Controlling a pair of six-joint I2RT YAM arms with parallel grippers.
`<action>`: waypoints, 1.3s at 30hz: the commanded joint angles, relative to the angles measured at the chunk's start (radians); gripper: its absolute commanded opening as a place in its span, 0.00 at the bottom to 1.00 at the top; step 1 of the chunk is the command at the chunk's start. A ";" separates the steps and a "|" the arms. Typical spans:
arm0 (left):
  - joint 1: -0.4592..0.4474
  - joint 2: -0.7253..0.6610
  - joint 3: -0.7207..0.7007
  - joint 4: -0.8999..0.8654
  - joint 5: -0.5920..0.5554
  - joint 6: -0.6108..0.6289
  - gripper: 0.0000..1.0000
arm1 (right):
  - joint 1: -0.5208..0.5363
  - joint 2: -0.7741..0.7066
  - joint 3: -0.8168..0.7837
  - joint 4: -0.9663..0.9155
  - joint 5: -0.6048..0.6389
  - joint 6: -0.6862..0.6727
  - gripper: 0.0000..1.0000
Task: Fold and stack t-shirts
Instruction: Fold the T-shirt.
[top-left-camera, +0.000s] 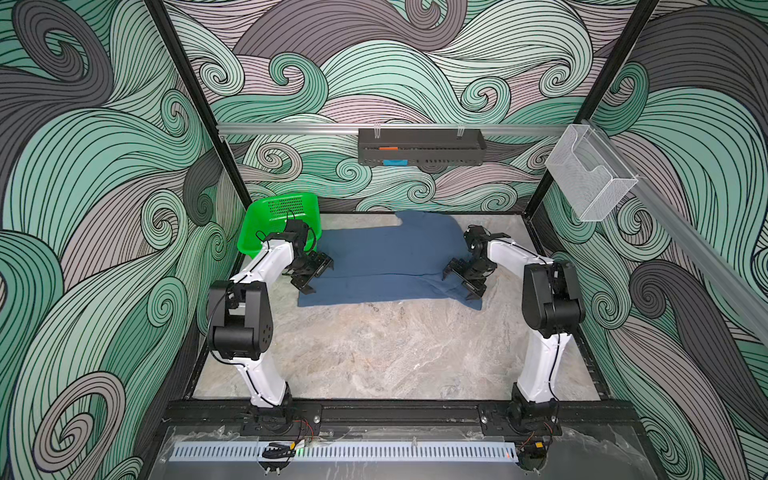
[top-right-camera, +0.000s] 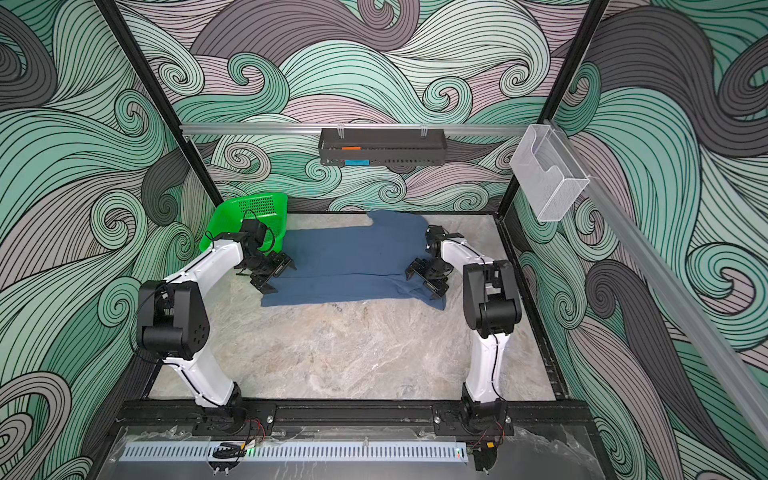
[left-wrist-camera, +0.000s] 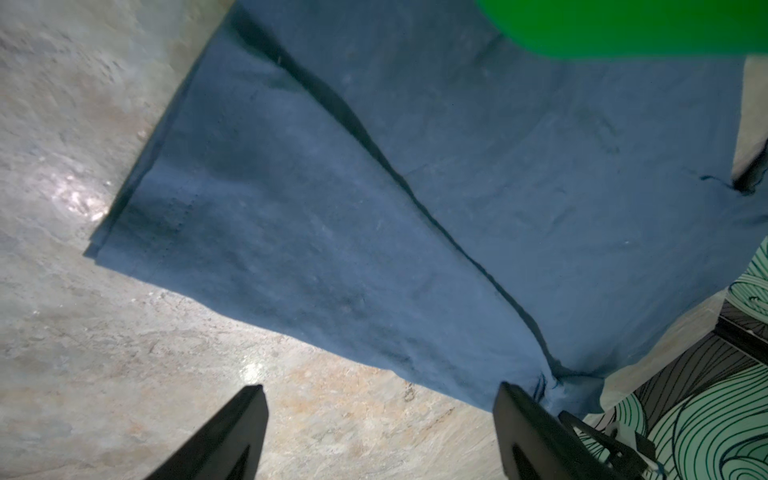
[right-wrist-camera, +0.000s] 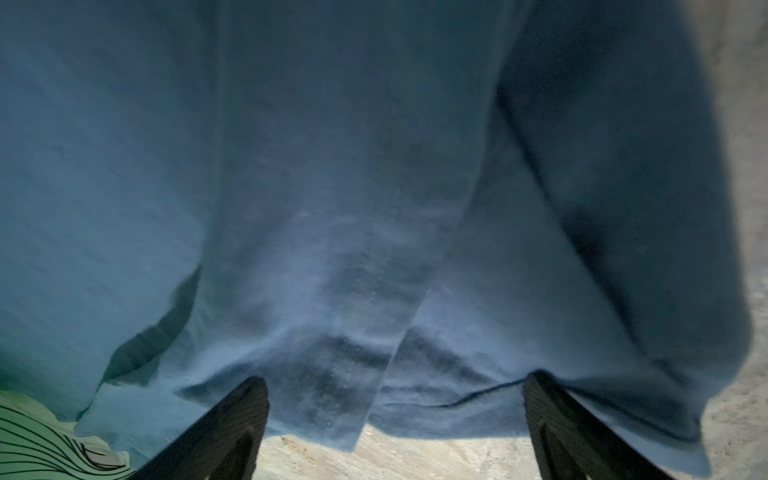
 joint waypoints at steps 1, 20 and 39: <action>0.009 -0.066 -0.009 -0.030 -0.072 0.048 0.89 | -0.016 -0.019 -0.051 -0.005 0.004 -0.021 0.99; -0.012 -0.223 -0.176 -0.068 -0.077 0.031 0.89 | -0.103 -0.168 -0.260 -0.032 -0.032 -0.126 0.99; -0.226 -0.055 -0.280 0.184 -0.046 -0.083 0.89 | -0.104 -0.661 -0.447 -0.222 0.035 -0.212 0.99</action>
